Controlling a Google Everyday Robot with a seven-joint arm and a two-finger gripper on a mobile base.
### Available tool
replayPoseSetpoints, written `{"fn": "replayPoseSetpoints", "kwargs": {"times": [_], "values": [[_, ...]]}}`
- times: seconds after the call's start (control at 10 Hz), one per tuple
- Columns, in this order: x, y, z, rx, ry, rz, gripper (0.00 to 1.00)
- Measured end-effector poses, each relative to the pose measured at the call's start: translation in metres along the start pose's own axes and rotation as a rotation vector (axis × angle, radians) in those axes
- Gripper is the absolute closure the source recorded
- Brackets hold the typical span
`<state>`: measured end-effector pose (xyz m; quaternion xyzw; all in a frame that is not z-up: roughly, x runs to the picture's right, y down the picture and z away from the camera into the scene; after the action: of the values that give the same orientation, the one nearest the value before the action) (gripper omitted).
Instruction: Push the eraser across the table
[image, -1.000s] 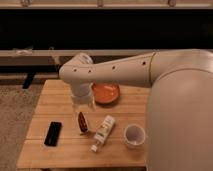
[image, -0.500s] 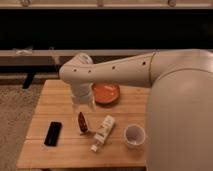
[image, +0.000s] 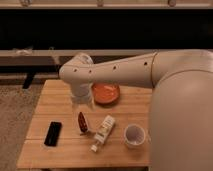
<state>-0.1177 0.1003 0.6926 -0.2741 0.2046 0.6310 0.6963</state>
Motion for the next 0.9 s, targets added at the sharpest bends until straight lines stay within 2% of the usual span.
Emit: {"fn": "replayPoseSetpoints", "kwargs": {"times": [0.2, 0.5, 0.7, 0.9], "values": [[0.014, 0.029, -0.004, -0.023, -0.009, -0.07, 0.35], [0.047, 0.099, -0.006, -0.057, -0.008, -0.199, 0.35], [0.063, 0.154, 0.008, -0.053, 0.012, -0.291, 0.35], [0.069, 0.179, 0.035, -0.038, 0.056, -0.32, 0.35]]}}
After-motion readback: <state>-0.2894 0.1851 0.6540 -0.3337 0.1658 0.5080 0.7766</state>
